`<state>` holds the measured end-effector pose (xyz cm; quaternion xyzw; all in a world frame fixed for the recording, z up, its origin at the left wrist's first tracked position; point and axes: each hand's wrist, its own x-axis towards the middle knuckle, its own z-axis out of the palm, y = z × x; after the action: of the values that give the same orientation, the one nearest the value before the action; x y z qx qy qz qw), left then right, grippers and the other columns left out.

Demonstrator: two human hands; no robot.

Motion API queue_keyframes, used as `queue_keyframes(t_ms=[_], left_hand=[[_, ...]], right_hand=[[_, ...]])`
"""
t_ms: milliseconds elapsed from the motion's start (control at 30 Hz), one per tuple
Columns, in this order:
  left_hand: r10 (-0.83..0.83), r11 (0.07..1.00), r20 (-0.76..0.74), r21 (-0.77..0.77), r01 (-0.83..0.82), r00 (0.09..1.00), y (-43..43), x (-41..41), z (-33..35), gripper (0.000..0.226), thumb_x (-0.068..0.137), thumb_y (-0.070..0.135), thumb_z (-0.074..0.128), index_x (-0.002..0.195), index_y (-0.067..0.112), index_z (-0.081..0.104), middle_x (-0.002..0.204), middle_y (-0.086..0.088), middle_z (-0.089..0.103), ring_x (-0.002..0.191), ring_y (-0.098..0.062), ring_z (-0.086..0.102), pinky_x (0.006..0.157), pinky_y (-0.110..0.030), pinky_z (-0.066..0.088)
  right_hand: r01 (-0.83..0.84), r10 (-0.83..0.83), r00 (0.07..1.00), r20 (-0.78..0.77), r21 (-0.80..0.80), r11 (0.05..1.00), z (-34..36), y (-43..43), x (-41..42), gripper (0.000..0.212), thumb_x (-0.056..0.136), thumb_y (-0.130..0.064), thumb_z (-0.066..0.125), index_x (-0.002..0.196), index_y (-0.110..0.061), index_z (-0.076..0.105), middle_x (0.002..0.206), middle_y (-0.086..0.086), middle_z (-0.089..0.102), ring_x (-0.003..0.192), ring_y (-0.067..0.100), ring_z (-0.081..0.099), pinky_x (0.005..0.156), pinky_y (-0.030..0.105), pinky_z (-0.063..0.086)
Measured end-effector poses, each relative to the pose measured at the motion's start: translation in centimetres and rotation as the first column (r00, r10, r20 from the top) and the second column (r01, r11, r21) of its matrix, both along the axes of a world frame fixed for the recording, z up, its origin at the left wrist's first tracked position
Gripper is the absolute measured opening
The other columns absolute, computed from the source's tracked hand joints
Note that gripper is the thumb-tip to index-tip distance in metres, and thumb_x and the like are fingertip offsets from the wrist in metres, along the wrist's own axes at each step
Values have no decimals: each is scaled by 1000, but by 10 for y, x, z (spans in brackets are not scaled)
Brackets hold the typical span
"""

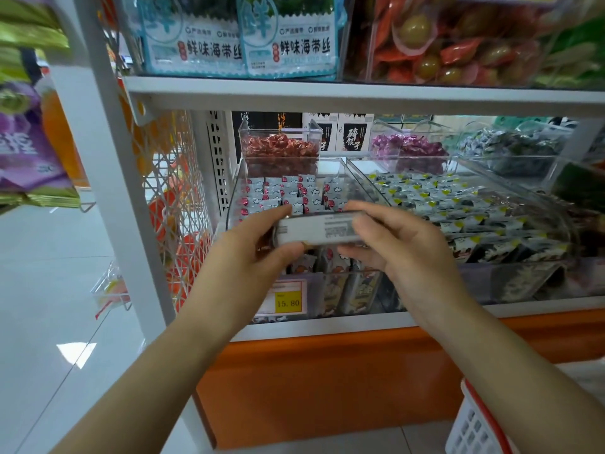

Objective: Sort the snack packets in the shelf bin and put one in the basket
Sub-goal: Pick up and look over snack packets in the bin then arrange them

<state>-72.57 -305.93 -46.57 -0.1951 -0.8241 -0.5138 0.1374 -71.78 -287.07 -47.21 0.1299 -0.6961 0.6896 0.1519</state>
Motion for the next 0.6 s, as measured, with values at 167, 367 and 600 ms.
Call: queue_keyframes(t_ms=[167, 367, 600], left_hand=[[45, 999, -46, -12, -46, 998, -2, -3, -1, 51, 87, 29, 58, 136, 28, 45, 118, 20, 57, 101, 13, 54, 82, -2, 43], [89, 772, -308, -579, -261, 947, -17, -13, -5, 55, 88, 45, 52, 139, 28, 41, 147, 9, 37, 140, -10, 20, 116, -40, 15], [51, 566, -209, -800, -201, 977, -17, -17, -23, 66, 88, 63, 23, 146, 33, 20, 156, 16, 5, 134, 2, -23, 113, -52, -13]], right_hand=[[94, -85, 992, -91, 99, 991, 4, 0, -1, 34, 83, -18, 65, 114, -31, 60, 97, -1, 69, 78, 11, 71, 69, 21, 57], [140, -137, 990, -32, 149, 979, 13, 11, -13, 10, 87, -15, 64, 94, -20, 60, 84, -1, 71, 75, 13, 70, 61, 27, 59], [312, -237, 948, -211, 484, 818, 10, 1, -26, 24, 86, -23, 65, 109, -22, 57, 96, -18, 58, 88, 7, 60, 78, 15, 49]])
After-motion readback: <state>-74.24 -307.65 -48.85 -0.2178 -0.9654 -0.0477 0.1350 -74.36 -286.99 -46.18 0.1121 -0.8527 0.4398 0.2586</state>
